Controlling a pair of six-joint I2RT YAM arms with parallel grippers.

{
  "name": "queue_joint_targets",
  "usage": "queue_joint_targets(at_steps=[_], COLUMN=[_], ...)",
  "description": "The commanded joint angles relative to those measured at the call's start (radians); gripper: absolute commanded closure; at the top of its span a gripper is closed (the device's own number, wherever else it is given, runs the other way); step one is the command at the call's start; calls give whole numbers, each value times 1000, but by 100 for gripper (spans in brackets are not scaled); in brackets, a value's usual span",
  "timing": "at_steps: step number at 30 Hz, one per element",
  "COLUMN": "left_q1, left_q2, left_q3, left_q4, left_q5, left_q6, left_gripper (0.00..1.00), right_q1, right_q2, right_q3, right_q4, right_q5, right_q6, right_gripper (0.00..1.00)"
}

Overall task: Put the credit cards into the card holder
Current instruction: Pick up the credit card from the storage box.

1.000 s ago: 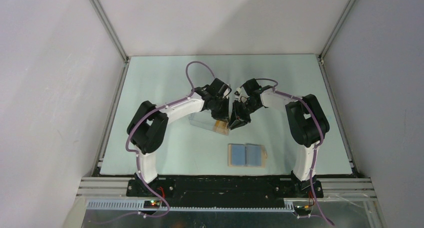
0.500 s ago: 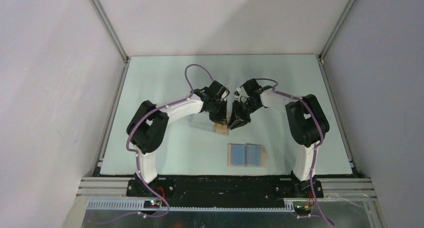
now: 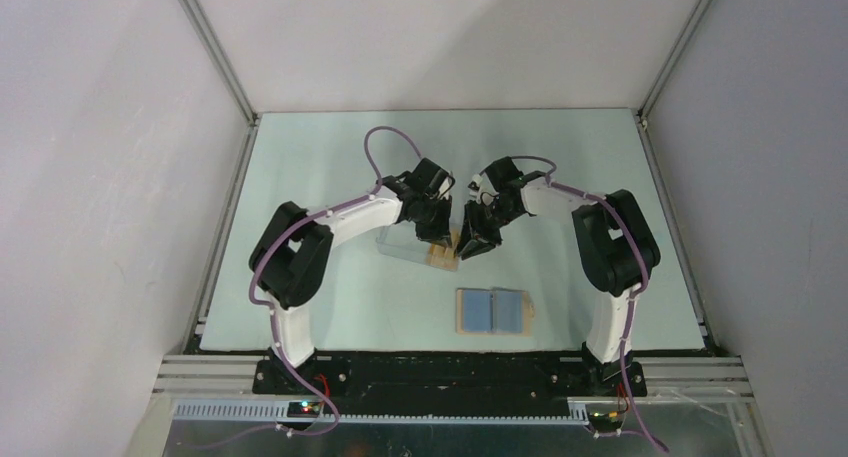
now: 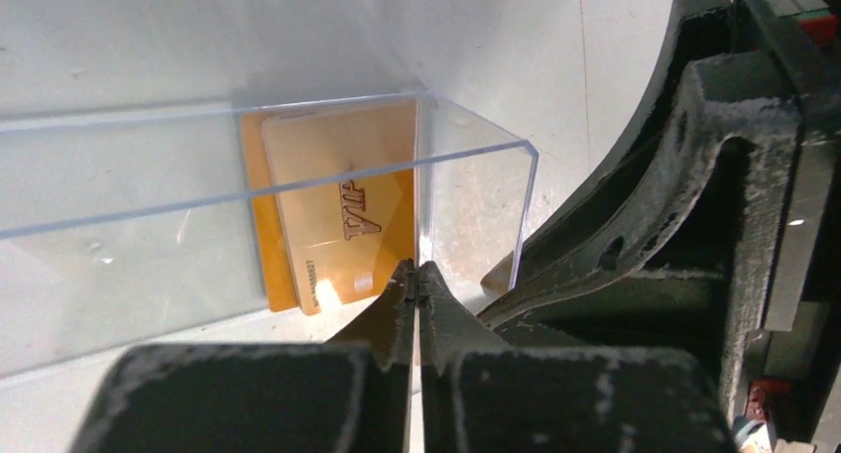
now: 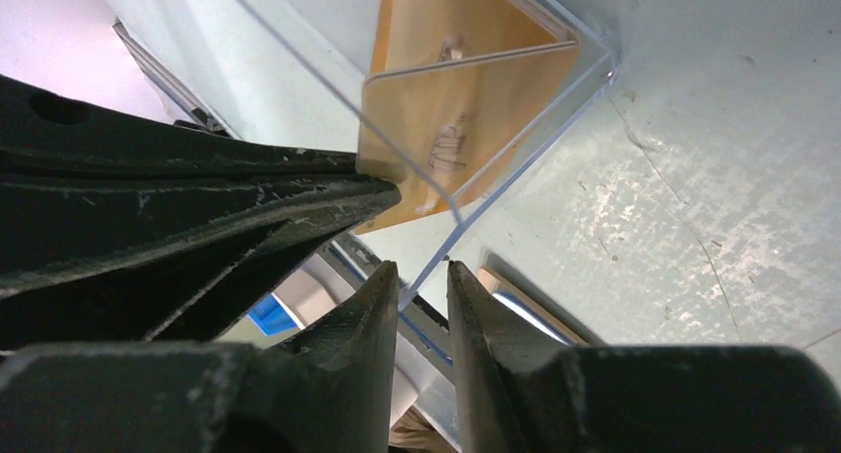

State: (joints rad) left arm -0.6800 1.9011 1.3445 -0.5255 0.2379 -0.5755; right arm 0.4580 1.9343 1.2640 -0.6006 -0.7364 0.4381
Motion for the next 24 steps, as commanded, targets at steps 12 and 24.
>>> queue_joint_targets(at_steps=[12,24], left_q1=[169,266], left_q2=[-464,-674], left_q3=[-234,-542], left_q4=[195,741], left_q5=[161,494], left_q6=[-76,-303], left_gripper=[100,100], right_q1=[-53,-56], right_q2=[-307,-393], right_q3=[-27,-174], right_q4=[117,570], right_q5=[1,-252], right_q6=[37,314], right_gripper=[41,41])
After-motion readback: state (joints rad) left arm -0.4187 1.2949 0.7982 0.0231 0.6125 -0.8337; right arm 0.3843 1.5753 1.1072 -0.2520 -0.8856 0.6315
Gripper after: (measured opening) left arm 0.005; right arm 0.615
